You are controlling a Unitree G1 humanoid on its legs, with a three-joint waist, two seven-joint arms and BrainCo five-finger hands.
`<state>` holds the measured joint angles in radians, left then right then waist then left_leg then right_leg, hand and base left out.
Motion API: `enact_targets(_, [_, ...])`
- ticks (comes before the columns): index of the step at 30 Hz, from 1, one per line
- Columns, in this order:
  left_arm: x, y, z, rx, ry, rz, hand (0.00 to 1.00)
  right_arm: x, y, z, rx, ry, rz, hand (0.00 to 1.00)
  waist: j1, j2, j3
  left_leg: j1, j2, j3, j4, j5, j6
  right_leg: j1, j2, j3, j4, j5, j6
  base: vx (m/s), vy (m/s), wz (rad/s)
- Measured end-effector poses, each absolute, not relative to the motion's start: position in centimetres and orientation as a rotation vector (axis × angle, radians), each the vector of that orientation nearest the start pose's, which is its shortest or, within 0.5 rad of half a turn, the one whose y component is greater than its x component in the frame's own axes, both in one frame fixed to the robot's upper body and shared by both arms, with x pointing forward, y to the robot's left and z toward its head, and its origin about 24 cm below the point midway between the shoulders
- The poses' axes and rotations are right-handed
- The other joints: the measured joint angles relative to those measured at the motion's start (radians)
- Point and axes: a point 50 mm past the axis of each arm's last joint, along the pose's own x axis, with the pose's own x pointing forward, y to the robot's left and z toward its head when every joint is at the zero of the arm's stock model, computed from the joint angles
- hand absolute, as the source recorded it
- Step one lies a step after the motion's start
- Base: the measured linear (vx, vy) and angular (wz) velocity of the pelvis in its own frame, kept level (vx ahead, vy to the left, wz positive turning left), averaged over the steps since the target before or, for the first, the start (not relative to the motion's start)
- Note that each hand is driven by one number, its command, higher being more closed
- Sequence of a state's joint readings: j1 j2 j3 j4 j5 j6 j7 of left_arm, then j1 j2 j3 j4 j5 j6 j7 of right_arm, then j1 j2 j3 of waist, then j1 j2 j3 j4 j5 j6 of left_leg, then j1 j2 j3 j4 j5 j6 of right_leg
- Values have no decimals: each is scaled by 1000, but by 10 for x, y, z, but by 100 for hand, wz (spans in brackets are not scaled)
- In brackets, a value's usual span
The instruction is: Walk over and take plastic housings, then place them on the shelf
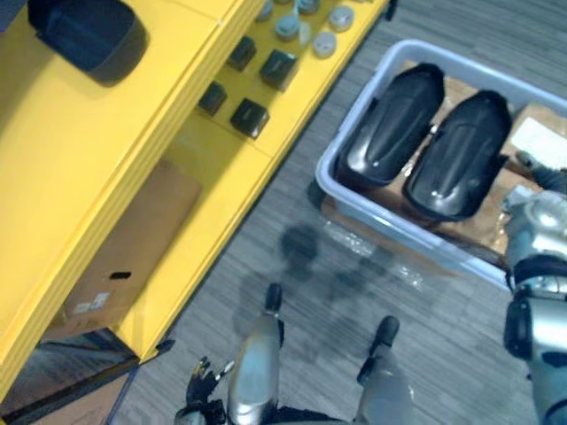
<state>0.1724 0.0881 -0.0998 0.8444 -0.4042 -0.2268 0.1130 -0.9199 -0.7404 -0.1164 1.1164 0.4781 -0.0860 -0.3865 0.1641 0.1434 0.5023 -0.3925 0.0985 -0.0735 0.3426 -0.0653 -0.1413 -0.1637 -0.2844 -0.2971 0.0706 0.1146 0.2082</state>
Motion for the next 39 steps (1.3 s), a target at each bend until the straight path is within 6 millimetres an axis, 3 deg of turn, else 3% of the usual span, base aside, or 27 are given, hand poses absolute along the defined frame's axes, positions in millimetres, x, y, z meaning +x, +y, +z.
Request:
enact_targets(4, [121,180,-138,-212,784,291,0,344,-383,186,28,-32,-868,0,19,12,11,-43,-7,-6,38,-7,9,-44,-12,0,45,-14,0,-61,28,5])
enact_targets(7, [124,178,-137,-231,779,286,0,342,-386,172,22,77,-871,0,38,14,12,-68,-10,-18,58,-8,11,-61,-14,-4,60,-15,0,-45,9,6])
enact_targets(11, [129,175,-135,-238,766,266,0,337,-396,185,-16,121,-901,0,45,30,16,-98,-14,-30,75,-10,11,-77,-16,-24,73,-23,-8,-56,1,10])
enact_targets(12, [130,173,-135,-241,769,259,0,336,-398,186,-21,144,-908,100,47,32,17,-105,-14,-33,76,-9,11,-82,-16,-27,77,-24,-7,-32,2,9])
enact_targets(17, [131,170,-135,-231,770,250,0,325,-411,188,-58,234,-953,100,67,36,17,-107,-16,-42,73,-8,11,-84,-17,-33,80,-26,-6,-5,-4,3])
enact_targets(28, [130,167,-135,-212,774,220,0,300,-434,184,-403,518,-997,100,81,63,-1,-105,-24,-48,50,-3,10,-88,-28,-53,96,-46,1,28,-19,4])
enact_targets(35, [135,166,-130,-224,737,210,0,296,-438,183,-477,501,-1088,100,93,63,-2,-105,-24,-50,54,-4,10,-80,-27,-60,100,-51,-3,-22,-7,2])
enact_targets(39, [139,167,-123,-223,693,222,0,298,-438,198,-585,352,-1172,100,88,61,0,-102,-22,-50,57,-4,11,-75,-26,-60,99,-51,-4,0,0,0])
